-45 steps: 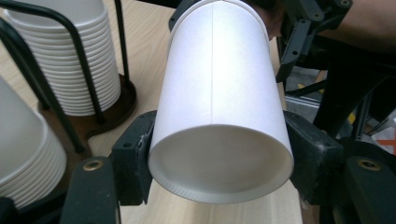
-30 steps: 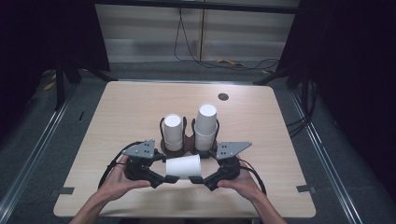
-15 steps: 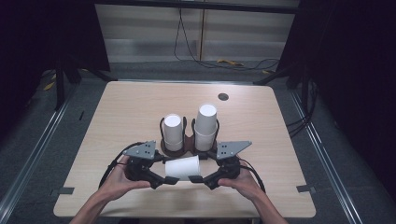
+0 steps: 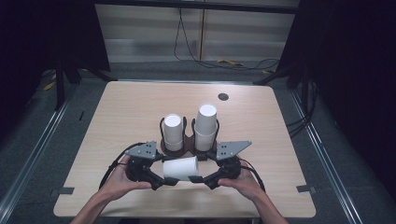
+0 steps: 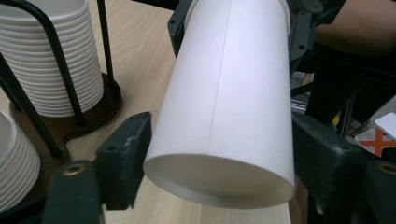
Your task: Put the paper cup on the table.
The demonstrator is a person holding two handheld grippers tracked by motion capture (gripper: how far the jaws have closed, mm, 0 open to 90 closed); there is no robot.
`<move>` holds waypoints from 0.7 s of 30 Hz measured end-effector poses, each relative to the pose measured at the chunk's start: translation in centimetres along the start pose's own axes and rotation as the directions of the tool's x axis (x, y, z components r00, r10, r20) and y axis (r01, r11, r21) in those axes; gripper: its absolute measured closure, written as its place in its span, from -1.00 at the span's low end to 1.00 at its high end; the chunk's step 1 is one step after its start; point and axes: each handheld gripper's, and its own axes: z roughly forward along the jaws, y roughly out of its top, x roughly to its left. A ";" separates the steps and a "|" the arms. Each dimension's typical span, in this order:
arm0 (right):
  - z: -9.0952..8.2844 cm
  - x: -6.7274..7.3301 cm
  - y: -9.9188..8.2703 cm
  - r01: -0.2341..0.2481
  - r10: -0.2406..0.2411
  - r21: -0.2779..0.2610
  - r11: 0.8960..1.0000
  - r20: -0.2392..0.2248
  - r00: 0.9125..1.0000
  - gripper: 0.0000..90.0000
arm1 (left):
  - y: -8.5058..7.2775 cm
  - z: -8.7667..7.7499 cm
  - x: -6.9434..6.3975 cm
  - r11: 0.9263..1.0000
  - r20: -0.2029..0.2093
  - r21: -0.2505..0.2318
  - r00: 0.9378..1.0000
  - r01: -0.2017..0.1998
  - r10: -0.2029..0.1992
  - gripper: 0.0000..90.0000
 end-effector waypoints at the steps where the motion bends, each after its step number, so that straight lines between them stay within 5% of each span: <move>1: -0.1 0.0 0.0 -0.002 0.002 0.001 1.000 0.001 1.000 -0.38 | 0.0 0.0 0.0 1.000 -0.006 0.006 1.000 0.003 -0.003 -0.54; 16: -0.5 -0.5 0.1 -0.044 0.043 0.009 0.999 0.032 0.999 -0.39 | -0.5 0.0 0.0 0.998 -0.088 0.067 0.996 -0.008 0.014 -0.65; 21: -0.6 -0.6 0.1 -0.057 0.056 0.024 0.998 0.039 0.998 -0.39 | -1.3 -1.0 -0.2 1.000 -0.089 0.010 0.996 -0.007 0.008 -0.65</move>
